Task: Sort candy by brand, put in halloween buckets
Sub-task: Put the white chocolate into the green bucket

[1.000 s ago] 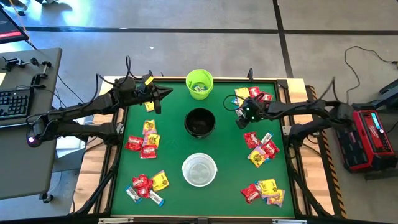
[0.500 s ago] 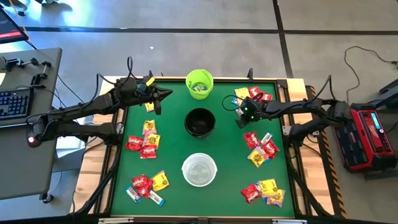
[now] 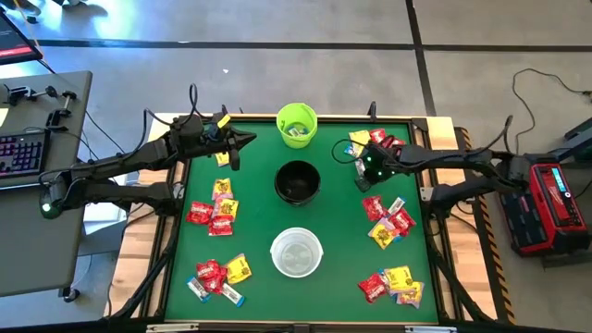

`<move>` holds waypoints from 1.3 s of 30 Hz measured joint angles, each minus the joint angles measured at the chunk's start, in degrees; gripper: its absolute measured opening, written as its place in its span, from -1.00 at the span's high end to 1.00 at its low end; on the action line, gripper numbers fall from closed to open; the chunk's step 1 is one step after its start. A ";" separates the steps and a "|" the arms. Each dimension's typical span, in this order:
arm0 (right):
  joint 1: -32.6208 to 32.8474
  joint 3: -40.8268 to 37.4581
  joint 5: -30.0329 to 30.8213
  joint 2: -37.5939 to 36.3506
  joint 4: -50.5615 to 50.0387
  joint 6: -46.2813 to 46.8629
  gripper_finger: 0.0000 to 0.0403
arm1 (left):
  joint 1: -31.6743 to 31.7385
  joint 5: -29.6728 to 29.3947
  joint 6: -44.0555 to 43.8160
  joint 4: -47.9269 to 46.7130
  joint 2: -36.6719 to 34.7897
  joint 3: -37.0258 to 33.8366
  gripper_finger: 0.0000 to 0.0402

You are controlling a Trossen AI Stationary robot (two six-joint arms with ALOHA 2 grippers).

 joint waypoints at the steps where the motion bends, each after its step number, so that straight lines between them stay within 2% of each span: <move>1: 0.12 0.49 -0.08 -0.19 0.07 -0.07 0.94 | -0.02 0.00 0.00 0.00 0.00 0.00 1.00; 11: 3.16 5.95 -0.06 -0.71 4.37 -1.13 1.00 | -0.02 -0.11 0.06 0.00 0.00 0.00 1.00; 24: 3.59 12.15 -0.30 0.34 21.11 1.51 1.00 | -0.02 -0.22 0.15 0.00 0.00 0.00 1.00; 31: 0.88 23.34 -2.06 9.83 19.91 -0.25 1.00 | -0.02 -0.46 1.16 0.02 0.00 0.00 1.00; 39: -3.45 40.53 -4.54 25.59 10.32 -4.83 1.00 | 0.00 -0.46 1.26 0.02 0.00 0.00 1.00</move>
